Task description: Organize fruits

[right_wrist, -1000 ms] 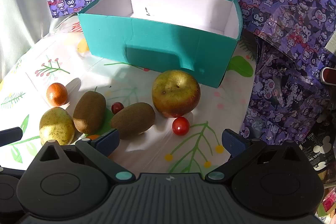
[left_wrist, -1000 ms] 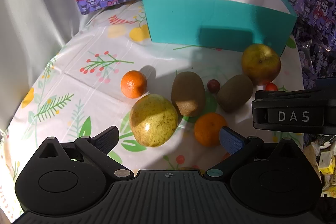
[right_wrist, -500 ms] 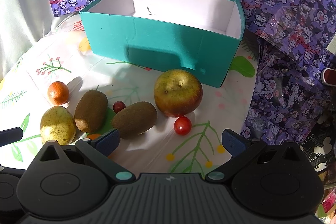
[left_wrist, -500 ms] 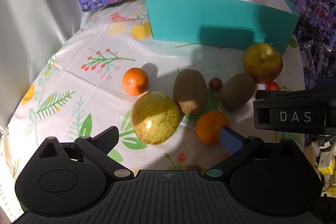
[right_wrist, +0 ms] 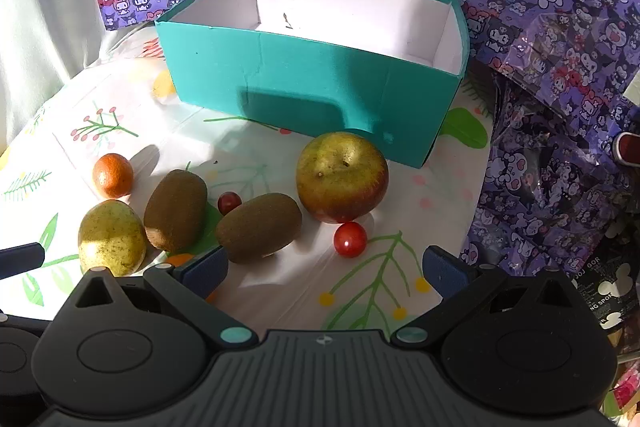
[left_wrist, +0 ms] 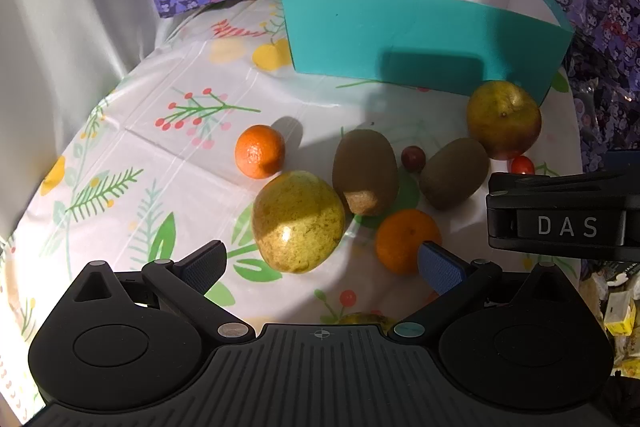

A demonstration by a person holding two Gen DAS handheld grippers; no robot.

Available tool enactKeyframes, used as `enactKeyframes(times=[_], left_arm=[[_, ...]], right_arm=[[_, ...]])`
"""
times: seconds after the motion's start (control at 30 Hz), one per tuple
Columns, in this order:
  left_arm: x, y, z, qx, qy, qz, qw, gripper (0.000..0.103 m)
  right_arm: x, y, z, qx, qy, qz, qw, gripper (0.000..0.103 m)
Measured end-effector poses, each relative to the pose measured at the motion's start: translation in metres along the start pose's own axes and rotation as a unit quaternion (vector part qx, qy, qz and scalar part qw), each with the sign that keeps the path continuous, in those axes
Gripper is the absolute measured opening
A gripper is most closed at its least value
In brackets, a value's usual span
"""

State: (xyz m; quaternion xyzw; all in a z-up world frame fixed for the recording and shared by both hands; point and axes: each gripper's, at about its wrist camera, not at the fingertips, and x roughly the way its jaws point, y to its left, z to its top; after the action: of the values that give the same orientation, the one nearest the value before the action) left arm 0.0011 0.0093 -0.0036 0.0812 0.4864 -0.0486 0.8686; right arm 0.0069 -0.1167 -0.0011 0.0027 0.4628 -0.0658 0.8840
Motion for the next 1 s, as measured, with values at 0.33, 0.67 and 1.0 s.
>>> enactKeyframes(times=[0.33,0.67,1.0], left_arm=[[0.0008,0.0,-0.0004,-0.002,0.002,-0.003,1.0,0.103],[0.0019,0.0015,-0.0024,-0.005,0.003,-0.002,1.0,0.103],[0.0027,0.003,-0.002,-0.009,0.004,-0.003,0.9999,0.103]], right_arm=[[0.001,-0.0006,-0.001,-0.001,0.001,0.002,1.0,0.103],[0.0004,0.0003,-0.0017,-0.003,0.001,0.002,1.0,0.103],[0.0005,0.0009,-0.0004,-0.005,0.0,0.003,1.0,0.103]])
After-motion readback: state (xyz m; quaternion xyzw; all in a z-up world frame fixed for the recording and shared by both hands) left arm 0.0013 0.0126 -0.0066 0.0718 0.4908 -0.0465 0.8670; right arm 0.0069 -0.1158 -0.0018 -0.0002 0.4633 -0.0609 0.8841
